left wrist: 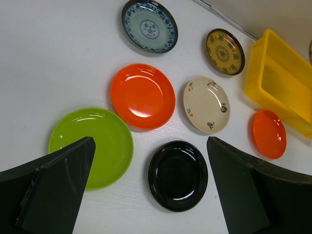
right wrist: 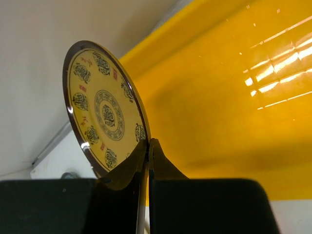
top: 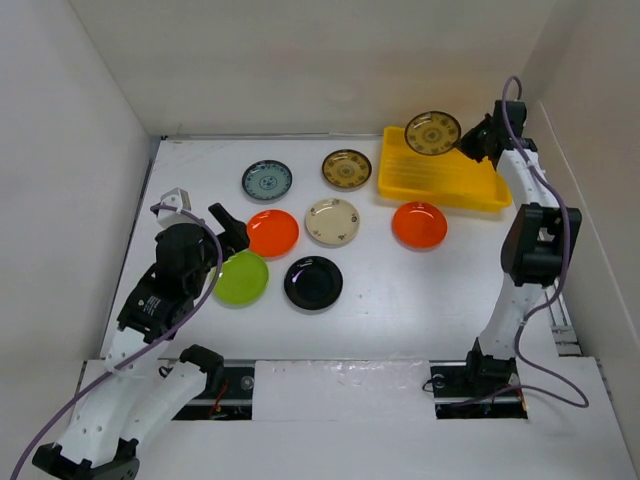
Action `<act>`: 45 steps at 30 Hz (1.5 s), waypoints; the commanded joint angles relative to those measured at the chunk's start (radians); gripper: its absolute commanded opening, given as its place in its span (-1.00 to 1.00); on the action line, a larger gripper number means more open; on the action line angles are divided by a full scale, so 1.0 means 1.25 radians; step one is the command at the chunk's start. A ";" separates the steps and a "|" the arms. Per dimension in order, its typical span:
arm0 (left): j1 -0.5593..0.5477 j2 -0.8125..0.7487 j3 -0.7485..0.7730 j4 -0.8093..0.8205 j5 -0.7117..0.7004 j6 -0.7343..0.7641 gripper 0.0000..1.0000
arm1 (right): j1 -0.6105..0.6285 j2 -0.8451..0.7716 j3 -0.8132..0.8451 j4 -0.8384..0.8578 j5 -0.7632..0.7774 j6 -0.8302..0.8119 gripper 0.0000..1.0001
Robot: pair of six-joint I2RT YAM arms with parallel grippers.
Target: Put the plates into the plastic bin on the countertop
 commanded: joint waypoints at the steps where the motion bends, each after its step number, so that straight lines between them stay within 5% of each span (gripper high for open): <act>1: 0.005 0.005 -0.001 0.031 0.013 0.013 1.00 | -0.006 0.092 0.115 -0.068 -0.108 -0.019 -1.00; 8: 0.005 0.028 -0.001 0.031 0.020 0.021 1.00 | 0.002 0.141 0.104 -0.003 -0.138 -0.012 -1.00; 10: 0.005 0.028 -0.001 0.031 0.021 0.021 1.00 | 0.009 0.170 0.124 -0.012 -0.146 -0.023 -0.34; 11: 0.005 0.028 -0.001 0.031 0.021 0.021 1.00 | 0.020 0.177 0.135 -0.023 -0.146 -0.034 0.16; 14: 0.005 0.028 -0.001 0.031 0.021 0.021 1.00 | 0.029 0.158 0.119 0.013 -0.159 -0.034 0.32; 15: 0.005 0.028 -0.001 0.031 0.021 0.021 1.00 | 0.029 0.142 0.080 0.023 -0.146 -0.023 0.99; 20: 0.005 0.028 -0.001 0.031 0.021 0.021 1.00 | 0.037 -0.042 -0.054 0.021 -0.044 -0.008 1.00; 26: 0.005 0.013 -0.001 0.031 0.021 0.021 1.00 | 0.079 -0.333 -0.467 0.120 0.011 0.069 1.00; 32: 0.005 0.013 -0.001 0.040 0.037 0.028 1.00 | 0.053 -0.375 -0.730 0.249 -0.058 0.127 0.92; 41: 0.005 0.005 -0.001 0.040 0.037 0.028 1.00 | 0.015 -0.290 -0.770 0.307 -0.084 0.106 0.59; 45: 0.005 -0.003 -0.001 0.040 0.037 0.028 1.00 | -0.002 -0.256 -0.750 0.298 -0.109 0.084 0.21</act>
